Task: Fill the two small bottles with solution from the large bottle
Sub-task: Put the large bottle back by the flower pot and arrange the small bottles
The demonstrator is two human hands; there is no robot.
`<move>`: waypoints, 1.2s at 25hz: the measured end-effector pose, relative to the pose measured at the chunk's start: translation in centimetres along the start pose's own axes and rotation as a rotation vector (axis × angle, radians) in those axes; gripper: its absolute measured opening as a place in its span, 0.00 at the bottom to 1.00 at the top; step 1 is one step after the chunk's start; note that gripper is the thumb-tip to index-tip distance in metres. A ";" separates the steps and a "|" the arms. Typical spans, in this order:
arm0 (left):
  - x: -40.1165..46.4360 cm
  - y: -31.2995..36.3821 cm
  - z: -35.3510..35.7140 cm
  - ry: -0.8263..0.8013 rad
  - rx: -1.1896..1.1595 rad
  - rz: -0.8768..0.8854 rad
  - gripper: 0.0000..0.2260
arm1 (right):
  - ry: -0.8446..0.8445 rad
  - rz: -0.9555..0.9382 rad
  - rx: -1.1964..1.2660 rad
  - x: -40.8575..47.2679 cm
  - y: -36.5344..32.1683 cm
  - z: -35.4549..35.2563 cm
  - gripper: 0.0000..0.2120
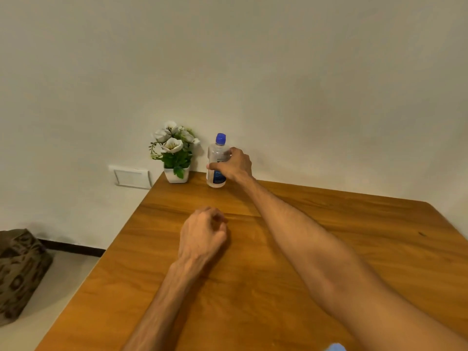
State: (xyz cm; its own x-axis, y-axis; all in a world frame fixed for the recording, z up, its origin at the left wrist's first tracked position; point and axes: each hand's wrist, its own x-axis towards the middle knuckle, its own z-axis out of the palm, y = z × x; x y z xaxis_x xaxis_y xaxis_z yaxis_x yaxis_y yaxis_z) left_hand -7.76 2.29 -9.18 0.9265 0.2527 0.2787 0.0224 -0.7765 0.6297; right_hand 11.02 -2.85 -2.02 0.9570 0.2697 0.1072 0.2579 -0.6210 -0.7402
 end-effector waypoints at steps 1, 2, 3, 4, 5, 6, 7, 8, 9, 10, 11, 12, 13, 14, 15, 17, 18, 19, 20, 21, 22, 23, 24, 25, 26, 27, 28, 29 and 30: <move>-0.4 -0.4 0.4 -0.010 -0.018 0.002 0.08 | 0.000 -0.006 -0.015 0.8 0.0 0.9 0.38; -0.8 -0.9 0.7 -0.012 -0.037 0.003 0.08 | 0.007 -0.011 -0.025 1.4 0.1 1.9 0.38; -1.2 -1.1 0.9 -0.010 -0.055 0.005 0.08 | 0.020 -0.013 -0.026 1.8 0.4 2.7 0.37; -1.6 -1.3 1.1 -0.009 -0.068 0.007 0.08 | 0.028 -0.010 -0.021 2.2 0.6 3.3 0.37; -1.9 -1.2 1.3 -0.009 -0.076 0.015 0.08 | 0.023 -0.003 -0.020 2.3 0.8 3.6 0.36; -2.3 -0.8 1.3 -0.005 -0.080 0.024 0.08 | 0.005 0.007 -0.029 2.4 1.1 3.6 0.37; -2.7 -0.2 1.3 0.004 -0.085 0.033 0.09 | -0.021 0.016 -0.040 2.3 1.2 3.3 0.38; -3.0 0.5 1.2 0.015 -0.091 0.041 0.10 | -0.043 0.021 -0.054 1.9 1.2 2.6 0.39; -3.5 1.5 1.0 0.026 -0.098 0.052 0.11 | -0.057 0.023 -0.070 1.2 1.3 1.6 0.40; -3.8 2.3 0.8 0.033 -0.107 0.061 0.12 | -0.068 0.024 -0.096 0.3 1.3 0.4 0.40; -4.2 3.2 0.7 0.035 -0.118 0.073 0.12 | -0.079 0.024 -0.125 -0.8 1.4 -1.0 0.38; -4.7 4.2 0.7 0.031 -0.129 0.086 0.12 | -0.092 0.021 -0.151 -2.3 1.7 -2.9 0.34; -5.5 5.3 0.7 0.022 -0.136 0.100 0.12 | -0.108 0.011 -0.171 -4.1 2.1 -4.9 0.28; -6.3 6.4 0.9 0.012 -0.146 0.111 0.11 | -0.125 -0.003 -0.192 -6.3 2.5 -7.0 0.23; -7.2 7.6 1.1 0.007 -0.155 0.122 0.10 | -0.140 -0.019 -0.210 -8.7 3.1 -9.2 0.18; -9.3 10.0 1.6 0.005 -0.185 0.129 0.08 | -0.160 -0.050 -0.252 -14.2 4.4 -13.6 0.12; -10.5 11.0 1.7 0.003 -0.207 0.123 0.07 | -0.165 -0.066 -0.283 -16.9 5.3 -15.6 0.10; -11.7 11.8 1.8 -0.010 -0.232 0.116 0.07 | -0.152 -0.079 -0.309 -19.4 6.3 -17.3 0.09; -13.1 12.9 2.0 -0.038 -0.259 0.122 0.09 | -0.119 -0.081 -0.319 -22.2 7.7 -19.2 0.09; -14.5 13.9 2.1 -0.079 -0.278 0.134 0.13 | -0.074 -0.074 -0.302 -25.0 9.1 -21.0 0.09; -15.7 14.7 2.2 -0.130 -0.280 0.150 0.18 | -0.020 -0.057 -0.265 -27.8 10.8 -22.6 0.10; -16.9 15.3 2.4 -0.176 -0.272 0.164 0.23 | 0.029 -0.036 -0.216 -30.6 12.4 -24.0 0.12; -17.8 15.7 2.7 -0.208 -0.261 0.169 0.26 | 0.062 -0.005 -0.170 -33.3 13.8 -25.2 0.14; -18.5 15.9 3.0 -0.233 -0.247 0.165 0.28 | 0.074 0.027 -0.125 -35.9 15.1 -25.9 0.18; -19.0 16.0 3.2 -0.248 -0.234 0.157 0.29 | 0.064 0.065 -0.083 -37.9 16.3 -26.2 0.22; -19.3 15.9 3.5 -0.252 -0.220 0.142 0.28 | 0.043 0.103 -0.040 -39.5 17.3 -26.0 0.27; -19.6 15.9 3.8 -0.241 -0.213 0.128 0.27 | 0.015 0.137 -0.008 -40.7 18.2 -25.5 0.31; -19.9 15.8 4.1 -0.226 -0.216 0.102 0.26 | -0.011 0.157 0.016 -41.6 19.0 -24.6 0.34; -20.2 15.7 4.3 -0.210 -0.233 0.068 0.24 | -0.018 0.160 0.039 -42.1 19.7 -23.6 0.34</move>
State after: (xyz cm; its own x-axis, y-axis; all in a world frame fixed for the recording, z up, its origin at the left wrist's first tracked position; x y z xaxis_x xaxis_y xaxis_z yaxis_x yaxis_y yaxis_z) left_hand -24.45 -17.54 -8.03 0.9808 0.0614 0.1852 -0.1063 -0.6279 0.7710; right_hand -21.01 -43.75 -5.45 0.9827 0.1831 -0.0261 0.0966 -0.6284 -0.7719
